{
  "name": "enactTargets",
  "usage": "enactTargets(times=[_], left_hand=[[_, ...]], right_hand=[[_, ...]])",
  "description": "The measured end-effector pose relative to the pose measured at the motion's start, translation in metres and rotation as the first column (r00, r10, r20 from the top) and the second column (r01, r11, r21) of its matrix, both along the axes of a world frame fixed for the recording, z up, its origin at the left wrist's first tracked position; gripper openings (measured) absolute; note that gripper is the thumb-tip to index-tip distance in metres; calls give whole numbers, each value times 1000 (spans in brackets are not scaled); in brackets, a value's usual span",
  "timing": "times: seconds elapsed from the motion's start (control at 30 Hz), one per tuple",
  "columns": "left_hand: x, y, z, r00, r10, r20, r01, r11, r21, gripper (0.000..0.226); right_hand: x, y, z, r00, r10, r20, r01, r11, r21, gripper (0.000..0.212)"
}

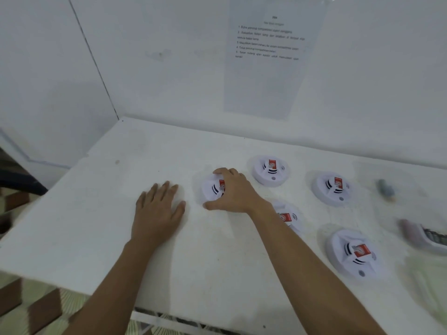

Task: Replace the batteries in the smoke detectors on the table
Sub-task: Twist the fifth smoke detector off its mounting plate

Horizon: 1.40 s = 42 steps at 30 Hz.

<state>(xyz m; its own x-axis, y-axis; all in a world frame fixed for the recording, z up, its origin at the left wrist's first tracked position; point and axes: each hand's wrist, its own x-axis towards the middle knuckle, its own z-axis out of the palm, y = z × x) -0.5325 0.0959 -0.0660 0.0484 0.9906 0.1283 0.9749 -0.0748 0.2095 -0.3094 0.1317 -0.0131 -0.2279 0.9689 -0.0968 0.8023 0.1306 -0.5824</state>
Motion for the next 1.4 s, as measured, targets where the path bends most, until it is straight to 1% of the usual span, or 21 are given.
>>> enactTargets(times=[0.07, 0.17, 0.23, 0.33, 0.4, 0.47, 0.57, 0.63, 0.7, 0.77, 0.87, 0.93, 0.97, 1.07, 1.2, 1.23, 1.27, 1.3, 1.33, 1.37, 1.4], left_hand=[[1, 0, -1, 1000, -3, 11, 3, 1000, -13, 71], [1, 1, 4, 999, 5, 49, -3, 998, -55, 74], [8, -2, 14, 990, 15, 140, -3, 996, -86, 71], [39, -18, 38, 944, -45, 328, 53, 998, -17, 51], [73, -39, 57, 849, -70, 523, 81, 997, 3, 38], [110, -62, 77, 716, -41, 697, 127, 989, -72, 24], [158, -91, 91, 440, 83, 894, 287, 931, -227, 19], [187, -110, 94, 280, 192, 941, 390, 873, -294, 20], [212, -129, 93, 205, 250, 946, 457, 830, -319, 16], [232, -148, 92, 161, 281, 946, 508, 798, -324, 10], [256, -172, 92, 117, 324, 939, 542, 771, -334, 15], [272, -187, 95, 85, 348, 934, 539, 772, -337, 18], [279, -194, 97, 82, 353, 932, 534, 774, -341, 21], [299, -212, 102, 122, 333, 935, 509, 788, -347, 30], [316, -233, 109, 182, 258, 949, 507, 803, -315, 33], [318, -236, 110, 221, 210, 953, 513, 805, -296, 33], [318, -238, 110, 284, 134, 950, 515, 814, -269, 31], [318, -238, 110, 368, 34, 929, 511, 828, -232, 29], [317, -237, 109, 452, -78, 889, 512, 839, -186, 30], [315, -235, 110, 513, -183, 838, 529, 837, -141, 34], [314, -232, 111, 544, -268, 795, 559, 822, -106, 40]], right_hand=[[6, -8, 5, 984, -58, -166, 57, 998, -9, 89], [20, -28, 13, 909, -133, -396, 138, 990, -16, 80], [34, -45, 19, 843, -176, -508, 203, 979, -4, 73], [58, -74, 27, 769, -189, -610, 237, 972, -2, 74], [77, -95, 29, 730, -173, -661, 227, 974, -5, 80], [97, -115, 27, 647, -159, -746, 232, 973, -5, 81], [130, -148, 24, 553, -141, -821, 256, 967, 6, 75], [152, -170, 20, 524, -146, -839, 265, 964, -2, 76], [172, -191, 16, 525, -151, -837, 258, 966, -13, 78], [189, -212, 13, 523, -158, -838, 266, 964, -16, 84], [214, -242, 12, 506, -163, -847, 268, 963, -25, 87], [230, -259, 14, 510, -160, -845, 244, 969, -37, 83], [238, -267, 15, 517, -159, -841, 231, 972, -42, 81], [257, -287, 18, 567, -157, -809, 219, 975, -37, 90], [278, -305, 24, 632, -161, -758, 244, 970, -3, 83], [282, -309, 25, 632, -164, -757, 243, 970, -8, 82], [287, -312, 26, 630, -163, -759, 234, 972, -14, 83], [290, -315, 28, 629, -157, -762, 222, 975, -18, 85], [294, -317, 29, 630, -151, -761, 210, 978, -20, 86], [297, -320, 31, 628, -145, -764, 199, 980, -23, 86], [299, -322, 33, 621, -139, -772, 189, 982, -25, 86]])
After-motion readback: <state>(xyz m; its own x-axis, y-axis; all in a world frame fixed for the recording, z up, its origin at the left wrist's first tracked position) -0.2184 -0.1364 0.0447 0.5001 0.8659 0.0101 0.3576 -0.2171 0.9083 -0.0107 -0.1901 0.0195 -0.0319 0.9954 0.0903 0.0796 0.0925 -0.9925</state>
